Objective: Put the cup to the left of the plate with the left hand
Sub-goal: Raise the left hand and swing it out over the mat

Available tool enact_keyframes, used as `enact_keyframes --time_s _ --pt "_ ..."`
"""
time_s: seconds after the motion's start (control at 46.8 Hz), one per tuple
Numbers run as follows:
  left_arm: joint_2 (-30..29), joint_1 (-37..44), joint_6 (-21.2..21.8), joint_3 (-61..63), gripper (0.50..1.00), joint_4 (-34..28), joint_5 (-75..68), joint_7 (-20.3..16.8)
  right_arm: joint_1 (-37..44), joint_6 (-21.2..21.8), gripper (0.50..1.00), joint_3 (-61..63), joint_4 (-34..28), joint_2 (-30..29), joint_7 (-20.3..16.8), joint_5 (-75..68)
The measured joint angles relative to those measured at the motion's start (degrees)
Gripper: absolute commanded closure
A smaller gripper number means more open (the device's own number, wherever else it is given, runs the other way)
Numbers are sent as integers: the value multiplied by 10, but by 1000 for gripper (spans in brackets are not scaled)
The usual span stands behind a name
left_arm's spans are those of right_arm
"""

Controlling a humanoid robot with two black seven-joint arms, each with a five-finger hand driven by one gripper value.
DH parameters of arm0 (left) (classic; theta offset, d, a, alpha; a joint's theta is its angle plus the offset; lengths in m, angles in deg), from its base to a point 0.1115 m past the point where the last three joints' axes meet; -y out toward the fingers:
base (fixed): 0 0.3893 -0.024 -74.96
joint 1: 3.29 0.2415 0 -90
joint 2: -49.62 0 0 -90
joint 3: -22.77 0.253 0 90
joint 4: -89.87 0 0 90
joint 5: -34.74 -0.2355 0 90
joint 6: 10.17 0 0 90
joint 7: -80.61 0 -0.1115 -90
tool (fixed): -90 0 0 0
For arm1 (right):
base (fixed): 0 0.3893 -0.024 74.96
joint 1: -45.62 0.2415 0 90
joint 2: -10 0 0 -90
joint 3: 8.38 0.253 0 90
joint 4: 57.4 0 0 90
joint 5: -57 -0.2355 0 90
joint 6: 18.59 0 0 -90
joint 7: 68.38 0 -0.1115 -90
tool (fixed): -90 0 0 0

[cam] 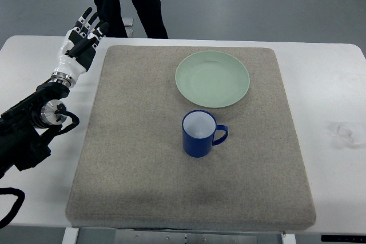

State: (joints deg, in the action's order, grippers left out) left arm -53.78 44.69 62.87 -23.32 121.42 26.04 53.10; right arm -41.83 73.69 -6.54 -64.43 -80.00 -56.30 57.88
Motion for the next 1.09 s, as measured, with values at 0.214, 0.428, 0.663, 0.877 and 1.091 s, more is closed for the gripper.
enact_keyframes --time_s 0.214,0.428,0.663,0.877,1.091 --pt "0 -2 2 0 500 3 0 -4 0 0 568 0 0 0 0 0" --pt "-2 -7 9 6 501 12 -6 -2 0 0 568 0 0 0 0 0" --pt "-21 -2 14 104 501 74 -9 0 0 0 568 0 0 0 0 0" --pt "-58 -9 15 182 501 123 -10 2 0 0 568 0 0 0 0 0" --pt "-132 -24 14 226 501 208 -11 3 0 0 568 0 0 0 0 0"
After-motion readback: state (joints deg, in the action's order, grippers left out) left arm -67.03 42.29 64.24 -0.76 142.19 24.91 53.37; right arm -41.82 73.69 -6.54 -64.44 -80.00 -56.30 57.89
